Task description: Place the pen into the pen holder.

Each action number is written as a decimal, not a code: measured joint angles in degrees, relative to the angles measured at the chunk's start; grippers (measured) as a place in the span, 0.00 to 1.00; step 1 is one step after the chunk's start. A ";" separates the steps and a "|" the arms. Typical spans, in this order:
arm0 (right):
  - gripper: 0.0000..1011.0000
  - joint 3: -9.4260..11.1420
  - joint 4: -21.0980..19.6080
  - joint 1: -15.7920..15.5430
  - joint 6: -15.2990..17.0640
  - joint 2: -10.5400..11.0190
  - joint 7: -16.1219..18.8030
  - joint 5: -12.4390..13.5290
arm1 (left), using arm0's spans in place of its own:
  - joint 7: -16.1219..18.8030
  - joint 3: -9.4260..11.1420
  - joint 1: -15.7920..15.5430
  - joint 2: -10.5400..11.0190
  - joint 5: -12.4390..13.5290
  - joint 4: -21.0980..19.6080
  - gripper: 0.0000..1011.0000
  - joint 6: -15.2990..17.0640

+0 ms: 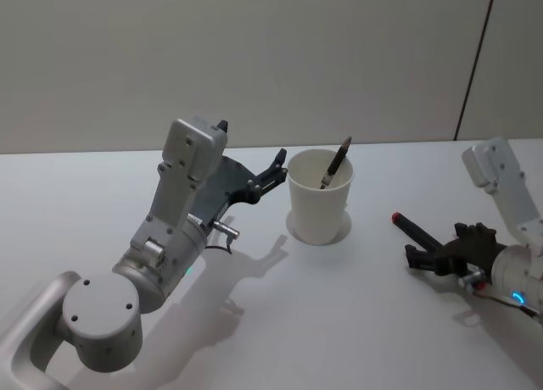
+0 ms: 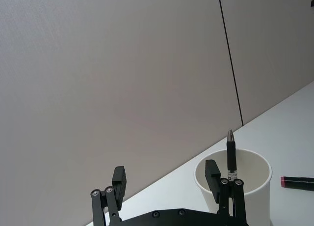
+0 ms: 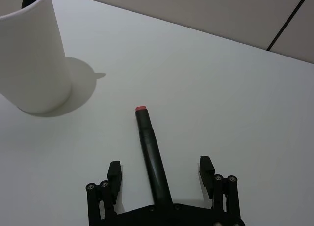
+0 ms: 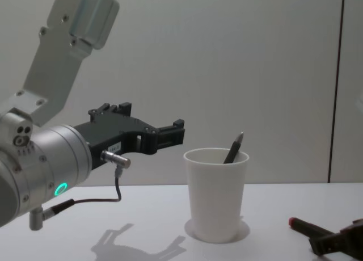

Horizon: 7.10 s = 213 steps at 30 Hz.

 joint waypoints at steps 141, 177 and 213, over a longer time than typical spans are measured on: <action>0.17 2.68 -2.07 -4.11 -15.82 -1.48 -4.56 4.35 | 0.00 0.00 0.00 0.00 0.00 0.00 0.99 0.00; 0.17 -0.08 -0.89 -0.43 -46.82 -7.18 -0.12 1.70 | 0.00 0.00 0.00 0.00 0.00 0.00 0.99 0.00; 0.17 -4.55 16.19 6.39 -62.63 -14.65 -2.11 -11.24 | 0.00 0.00 0.00 0.00 0.00 0.00 0.99 0.00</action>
